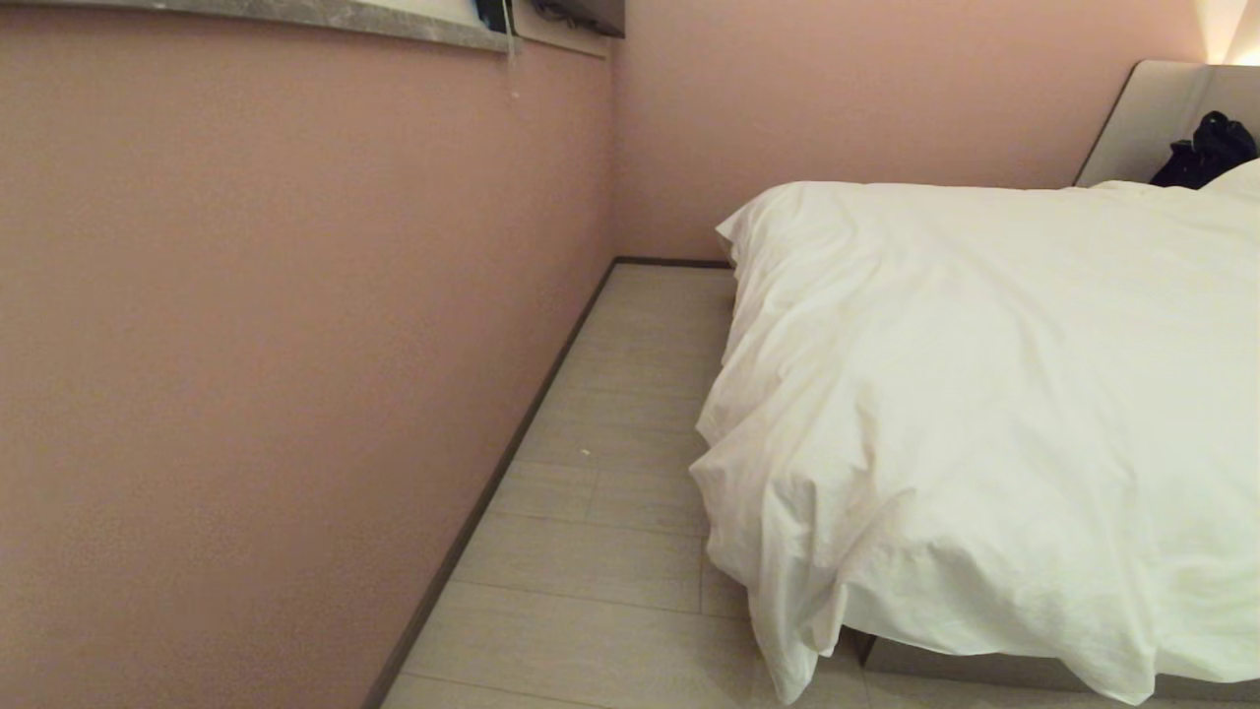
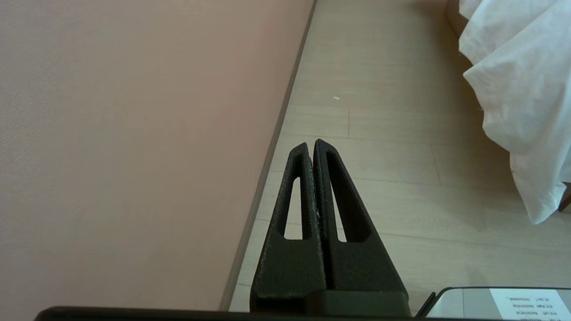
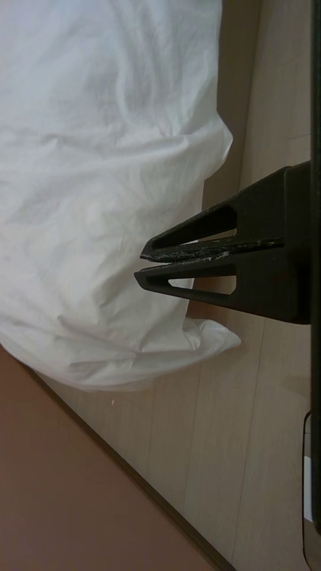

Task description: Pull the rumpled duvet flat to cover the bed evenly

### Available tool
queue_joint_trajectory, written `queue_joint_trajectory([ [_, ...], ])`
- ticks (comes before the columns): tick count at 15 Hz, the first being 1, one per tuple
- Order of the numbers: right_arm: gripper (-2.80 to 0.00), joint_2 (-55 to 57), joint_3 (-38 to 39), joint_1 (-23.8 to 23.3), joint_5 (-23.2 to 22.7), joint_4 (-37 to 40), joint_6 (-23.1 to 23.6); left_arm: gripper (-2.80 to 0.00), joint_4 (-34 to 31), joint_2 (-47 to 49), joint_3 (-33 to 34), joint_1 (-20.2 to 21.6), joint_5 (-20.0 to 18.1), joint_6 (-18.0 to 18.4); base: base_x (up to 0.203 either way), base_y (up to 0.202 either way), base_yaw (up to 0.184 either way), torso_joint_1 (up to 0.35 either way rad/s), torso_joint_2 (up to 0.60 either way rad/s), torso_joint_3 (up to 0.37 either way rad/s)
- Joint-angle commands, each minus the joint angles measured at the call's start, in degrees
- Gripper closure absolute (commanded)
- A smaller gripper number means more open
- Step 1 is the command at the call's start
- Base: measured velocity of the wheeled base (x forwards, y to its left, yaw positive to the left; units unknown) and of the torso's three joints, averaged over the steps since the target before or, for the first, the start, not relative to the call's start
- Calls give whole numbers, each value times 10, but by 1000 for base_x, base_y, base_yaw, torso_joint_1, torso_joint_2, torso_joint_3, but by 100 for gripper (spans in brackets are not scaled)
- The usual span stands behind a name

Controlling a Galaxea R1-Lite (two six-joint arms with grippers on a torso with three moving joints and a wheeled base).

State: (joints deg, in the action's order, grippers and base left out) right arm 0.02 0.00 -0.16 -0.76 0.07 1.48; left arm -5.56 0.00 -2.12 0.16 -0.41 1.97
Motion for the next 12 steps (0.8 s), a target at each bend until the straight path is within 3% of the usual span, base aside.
queue_joint_trajectory([
  [1, 0, 0, 0, 0, 0, 0, 0, 0, 0, 1, 0, 0, 0, 0, 0, 0, 0, 0, 0, 0],
  [7, 0, 0, 0, 0, 0, 0, 0, 0, 0, 0, 0, 0, 3, -1, 0, 0, 0, 0, 0, 0],
  [12, 0, 0, 0, 0, 0, 0, 0, 0, 0, 0, 0, 0, 3, -4, -167, 0, 1, 5, 3, 2],
])
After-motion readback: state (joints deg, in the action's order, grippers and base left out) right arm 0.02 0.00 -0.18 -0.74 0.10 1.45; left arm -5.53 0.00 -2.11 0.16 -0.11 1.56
